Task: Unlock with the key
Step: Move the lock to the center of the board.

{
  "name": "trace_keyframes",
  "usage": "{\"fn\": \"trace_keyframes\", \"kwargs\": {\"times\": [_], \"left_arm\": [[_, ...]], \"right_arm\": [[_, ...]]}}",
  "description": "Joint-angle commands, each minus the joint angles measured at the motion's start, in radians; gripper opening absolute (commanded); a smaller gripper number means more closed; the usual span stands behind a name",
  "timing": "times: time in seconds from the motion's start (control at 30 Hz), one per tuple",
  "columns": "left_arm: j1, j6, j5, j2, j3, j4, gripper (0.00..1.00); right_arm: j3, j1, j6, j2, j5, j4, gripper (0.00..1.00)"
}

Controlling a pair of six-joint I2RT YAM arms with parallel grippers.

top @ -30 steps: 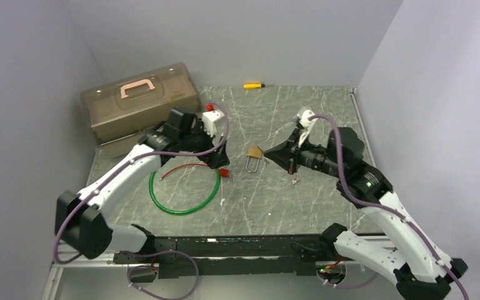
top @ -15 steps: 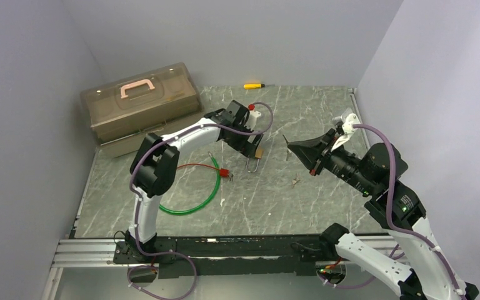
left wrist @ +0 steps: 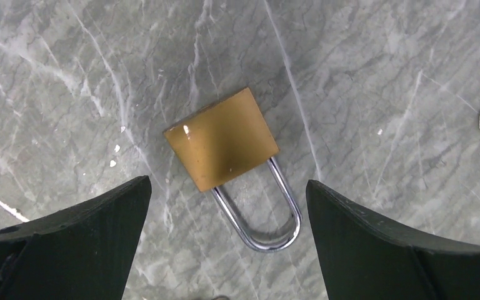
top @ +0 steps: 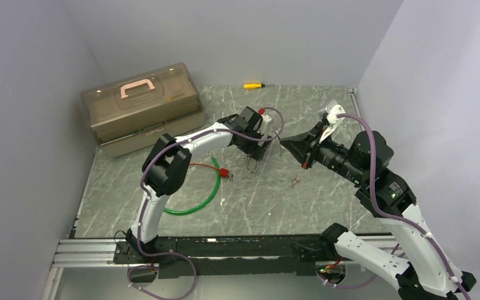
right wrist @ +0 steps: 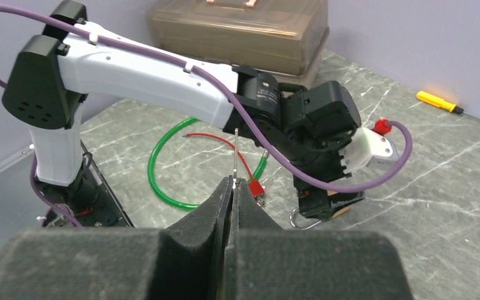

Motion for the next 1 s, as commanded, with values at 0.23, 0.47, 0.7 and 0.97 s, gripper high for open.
{"fn": "trace_keyframes", "kwargs": {"times": [0.23,0.47,0.7,0.97], "left_arm": [[-0.011,-0.024,-0.048,0.106,0.089,0.019,1.00],[-0.048,0.150,0.044,0.081,0.040,0.040,0.91],[-0.051,0.292,0.150,-0.054,-0.163,0.121,0.73],[-0.056,0.519,0.354,-0.140,-0.264,0.037,0.49]], "right_arm": [[0.080,-0.002,0.019,0.016,-0.079,0.050,0.00],[0.082,-0.003,0.025,0.020,-0.105,0.048,0.00],[0.097,-0.002,0.017,0.031,-0.107,0.038,0.00],[0.097,-0.002,0.030,0.040,-0.125,0.046,0.00]]}}
